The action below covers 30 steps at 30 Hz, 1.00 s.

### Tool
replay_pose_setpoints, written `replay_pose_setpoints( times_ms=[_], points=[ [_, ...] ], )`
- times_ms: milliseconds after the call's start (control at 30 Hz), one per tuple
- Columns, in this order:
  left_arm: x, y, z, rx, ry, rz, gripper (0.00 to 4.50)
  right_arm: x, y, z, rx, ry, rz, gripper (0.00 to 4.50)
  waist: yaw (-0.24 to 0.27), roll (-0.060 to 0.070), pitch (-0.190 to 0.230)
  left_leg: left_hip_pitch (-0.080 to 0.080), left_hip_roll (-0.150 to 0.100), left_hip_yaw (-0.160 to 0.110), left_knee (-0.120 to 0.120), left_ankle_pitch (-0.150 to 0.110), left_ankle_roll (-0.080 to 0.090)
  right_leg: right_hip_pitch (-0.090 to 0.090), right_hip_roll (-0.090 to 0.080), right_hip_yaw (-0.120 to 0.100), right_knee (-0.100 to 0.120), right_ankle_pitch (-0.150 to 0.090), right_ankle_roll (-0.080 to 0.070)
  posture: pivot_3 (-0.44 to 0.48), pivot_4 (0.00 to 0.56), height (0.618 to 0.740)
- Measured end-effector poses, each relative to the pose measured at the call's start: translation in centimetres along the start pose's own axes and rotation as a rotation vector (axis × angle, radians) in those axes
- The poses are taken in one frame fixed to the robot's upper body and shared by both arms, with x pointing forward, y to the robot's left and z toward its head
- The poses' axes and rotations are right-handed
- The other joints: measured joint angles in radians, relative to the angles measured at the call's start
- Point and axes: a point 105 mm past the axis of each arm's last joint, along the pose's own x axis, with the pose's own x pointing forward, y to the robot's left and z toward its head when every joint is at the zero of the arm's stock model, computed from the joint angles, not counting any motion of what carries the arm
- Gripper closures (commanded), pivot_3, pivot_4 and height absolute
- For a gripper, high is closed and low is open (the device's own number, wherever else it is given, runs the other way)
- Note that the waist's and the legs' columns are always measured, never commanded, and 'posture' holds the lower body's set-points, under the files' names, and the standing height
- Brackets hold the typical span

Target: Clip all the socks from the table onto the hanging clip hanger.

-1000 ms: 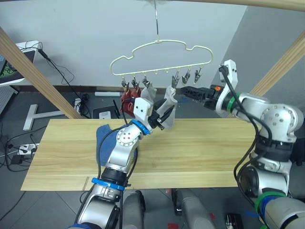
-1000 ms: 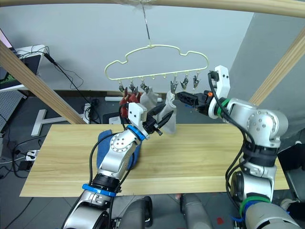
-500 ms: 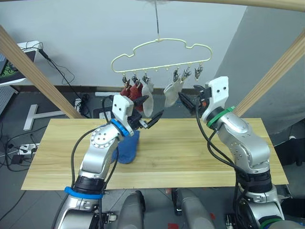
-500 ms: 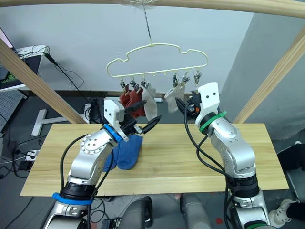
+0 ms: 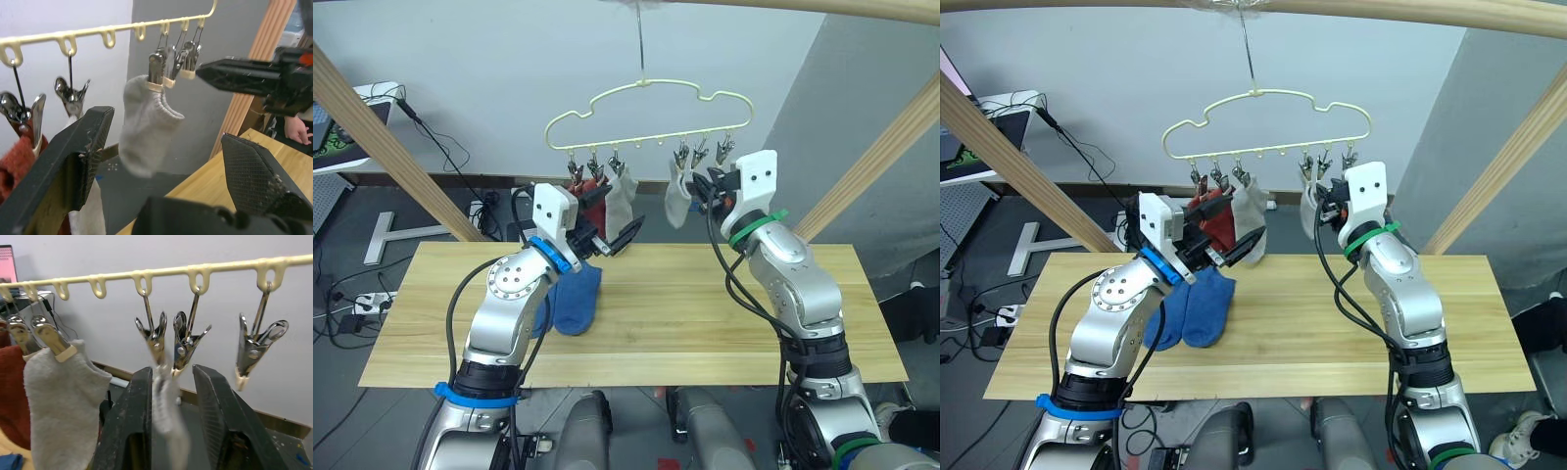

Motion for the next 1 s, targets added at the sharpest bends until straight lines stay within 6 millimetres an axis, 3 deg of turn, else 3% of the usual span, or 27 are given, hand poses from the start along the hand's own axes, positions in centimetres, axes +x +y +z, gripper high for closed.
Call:
replay_pose_setpoints(
  times_ms=[367,1000],
  points=[
    [0.9,0.2,2.2,0.022,-0.057,-0.020,0.46,1.9,-1.0,-0.1,-0.032,-0.013,-0.058,3.17,0.003,0.000,0.000,0.000,0.000,0.000,0.000,0.000,0.000,0.000,0.000,0.000,0.000,0.000,0.000,0.003,0.288,0.740],
    [1.4,0.3,3.3,0.038,-0.084,-0.029,0.46,3.6,-0.1,0.3,-0.017,-0.044,-0.036,3.17,0.013,0.000,0.000,0.000,0.000,0.000,0.000,0.000,0.000,0.000,0.000,0.000,0.000,0.001,-0.001,0.011,0.288,0.740]
  ],
)
